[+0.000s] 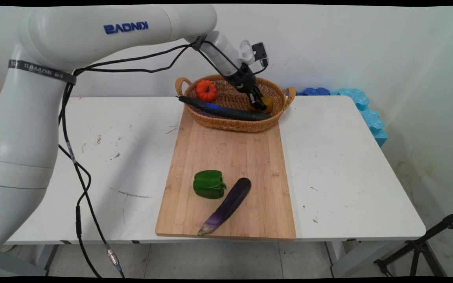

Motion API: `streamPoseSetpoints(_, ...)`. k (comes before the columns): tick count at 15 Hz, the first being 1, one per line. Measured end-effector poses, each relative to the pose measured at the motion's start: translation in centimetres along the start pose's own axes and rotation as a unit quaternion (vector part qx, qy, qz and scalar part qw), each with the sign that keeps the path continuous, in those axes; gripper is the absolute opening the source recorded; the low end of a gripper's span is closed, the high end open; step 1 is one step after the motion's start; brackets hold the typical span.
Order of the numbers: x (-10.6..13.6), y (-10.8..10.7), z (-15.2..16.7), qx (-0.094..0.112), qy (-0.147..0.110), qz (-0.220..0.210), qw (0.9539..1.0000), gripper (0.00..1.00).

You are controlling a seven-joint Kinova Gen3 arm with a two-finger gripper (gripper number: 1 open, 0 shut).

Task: Place the picked object on the cutting board

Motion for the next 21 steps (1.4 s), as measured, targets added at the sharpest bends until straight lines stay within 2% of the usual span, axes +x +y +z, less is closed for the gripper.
streamPoseSetpoints(5, 0.5, 0.3, -1.7, 0.012, 0.01, -0.004, 0.9999, 0.0)
streamPoseSetpoints(13, 0.6, 2.1, -7.0, 0.039, 0.026, -0.009, 0.9989, 0.0)
streamPoseSetpoints(16, -0.1, 4.0, -10.3, 0.045, 0.029, -0.009, 0.9985, 0.0)
streamPoseSetpoints(21, -1.6, 7.4, -14.8, 0.041, 0.028, -0.006, 0.9987, 0.0)
